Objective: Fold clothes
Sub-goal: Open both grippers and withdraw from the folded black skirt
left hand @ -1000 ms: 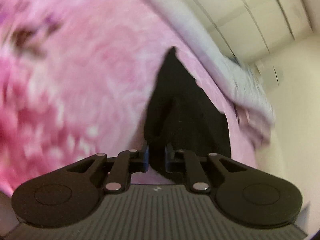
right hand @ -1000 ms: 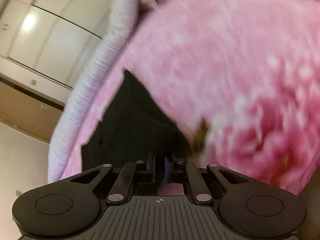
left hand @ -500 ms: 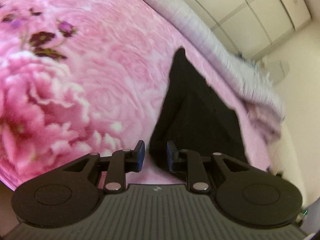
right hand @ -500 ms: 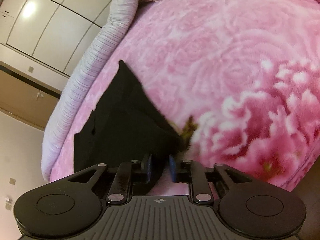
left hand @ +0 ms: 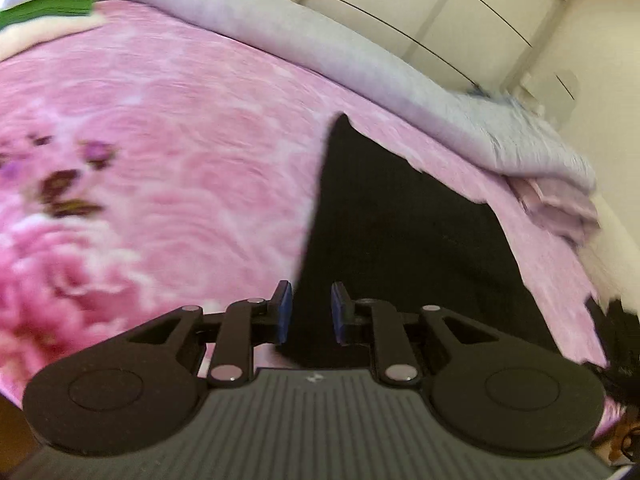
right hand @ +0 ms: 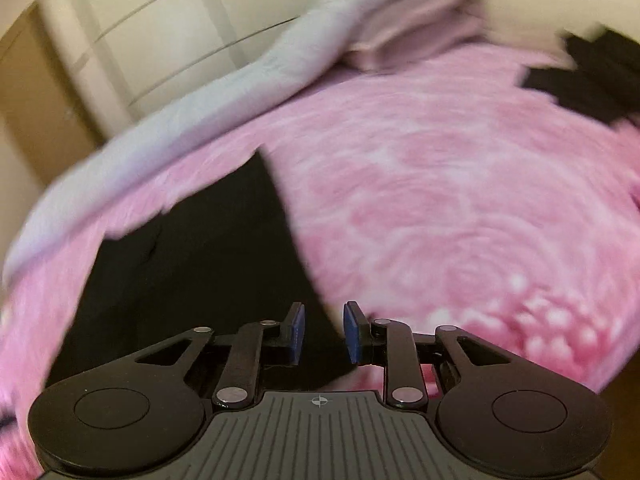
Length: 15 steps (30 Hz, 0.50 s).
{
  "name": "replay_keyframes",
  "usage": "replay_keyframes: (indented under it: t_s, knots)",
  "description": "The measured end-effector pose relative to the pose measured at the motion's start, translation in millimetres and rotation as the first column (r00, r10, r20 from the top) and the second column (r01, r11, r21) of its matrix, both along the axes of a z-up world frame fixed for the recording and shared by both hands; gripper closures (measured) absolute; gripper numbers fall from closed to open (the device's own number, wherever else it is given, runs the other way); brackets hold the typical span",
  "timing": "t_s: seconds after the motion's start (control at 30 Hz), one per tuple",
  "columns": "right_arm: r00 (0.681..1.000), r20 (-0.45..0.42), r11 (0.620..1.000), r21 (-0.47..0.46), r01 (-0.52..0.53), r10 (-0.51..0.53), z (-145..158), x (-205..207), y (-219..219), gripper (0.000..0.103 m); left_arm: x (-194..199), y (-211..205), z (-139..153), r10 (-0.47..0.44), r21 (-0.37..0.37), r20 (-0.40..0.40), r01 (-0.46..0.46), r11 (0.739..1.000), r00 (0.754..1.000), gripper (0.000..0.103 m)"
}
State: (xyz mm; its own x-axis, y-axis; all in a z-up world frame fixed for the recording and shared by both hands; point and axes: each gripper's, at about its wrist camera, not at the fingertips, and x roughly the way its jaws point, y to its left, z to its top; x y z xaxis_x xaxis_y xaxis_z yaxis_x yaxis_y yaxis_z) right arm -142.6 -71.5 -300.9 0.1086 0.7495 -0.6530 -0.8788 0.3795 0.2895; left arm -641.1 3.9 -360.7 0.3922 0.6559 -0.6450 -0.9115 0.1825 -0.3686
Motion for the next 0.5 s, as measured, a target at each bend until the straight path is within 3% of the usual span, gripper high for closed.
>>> replay_keyframes:
  t_s: [0.07,0.13,0.2,0.3,0.4,0.5]
  knots:
    - [0.993,0.082,0.996,-0.046,-0.079,0.083,-9.3,-19.1,8.9,0.077,20.7,3.0,-7.1,-0.058,0.008,-0.082,0.059,0.998,0.995,0.085]
    - [0.976,0.171,0.986,-0.117,-0.116,0.135,-26.7,-28.3,17.3,0.077,35.9,8.6,-21.0,-0.060,-0.042,-0.204,0.053,0.998,0.977,0.088]
    - [0.965,0.207,0.981,-0.144,-0.130,0.158,-35.7,-28.7,18.1,0.081,35.5,7.1,-23.9,-0.048,-0.049,-0.215,0.038,0.998,0.976,0.089]
    - [0.970,0.184,0.979,-0.162,-0.128,0.157,-33.5,-23.8,17.1,0.082,29.9,1.9,-21.4,-0.026,-0.063,-0.208,0.013,0.998,0.978,0.089]
    - [0.990,0.108,0.978,-0.198,-0.072,0.094,-21.4,-20.7,17.3,0.082,25.3,-8.5,-13.7,0.013,-0.091,-0.219,-0.034,0.995,0.976,0.086]
    - [0.986,0.147,0.965,-0.259,-0.032,0.072,-5.2,-34.8,16.1,0.081,24.1,-26.2,-6.9,0.037,-0.110,-0.230,-0.063,0.992,0.972,0.086]
